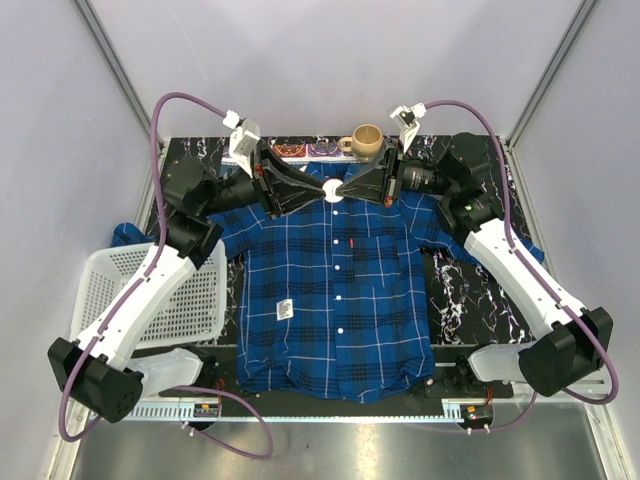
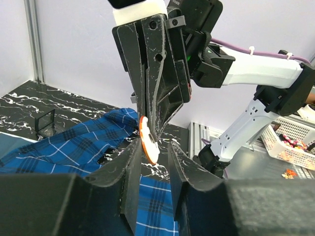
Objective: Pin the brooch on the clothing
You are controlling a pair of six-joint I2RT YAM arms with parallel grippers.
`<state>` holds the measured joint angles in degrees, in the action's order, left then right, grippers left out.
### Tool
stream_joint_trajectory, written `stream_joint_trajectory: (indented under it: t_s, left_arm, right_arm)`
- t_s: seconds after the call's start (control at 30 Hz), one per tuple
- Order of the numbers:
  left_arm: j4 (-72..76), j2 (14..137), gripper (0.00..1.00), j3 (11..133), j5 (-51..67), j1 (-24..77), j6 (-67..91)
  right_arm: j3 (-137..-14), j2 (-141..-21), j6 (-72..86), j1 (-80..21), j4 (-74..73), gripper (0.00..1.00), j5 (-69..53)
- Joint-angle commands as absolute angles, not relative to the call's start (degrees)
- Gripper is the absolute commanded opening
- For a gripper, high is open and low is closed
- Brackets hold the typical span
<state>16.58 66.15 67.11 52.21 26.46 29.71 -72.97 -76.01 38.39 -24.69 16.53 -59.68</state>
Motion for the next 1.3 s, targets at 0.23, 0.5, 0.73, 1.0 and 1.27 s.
stream_joint_trajectory:
  t_s: [0.23,0.5,0.73,1.0,1.27]
  left_arm:
    - [17.4,69.1,0.20,69.3,55.6,27.8,31.6]
    - [15.4,69.5,0.00,69.8,55.1,27.8,31.6]
    - [15.3,68.6,0.01,68.9,56.0,27.8,31.9]
    - [13.3,67.9,0.00,68.7,55.0,27.7,30.7]
    - [8.3,68.4,0.00,69.6,50.5,27.8,28.5]
  right_arm:
    - [-75.1,-73.0,33.7,-24.7,15.4,0.00,-60.0]
    - [-74.7,-72.3,32.9,-24.7,14.7,0.00,-59.8]
    - [-75.9,-73.1,31.6,-24.7,12.0,0.00,-62.1]
    - [-76.6,-73.3,29.7,-24.7,9.1,0.21,-61.5]
    - [-79.4,-74.1,28.2,-25.6,5.2,0.52,-58.6]
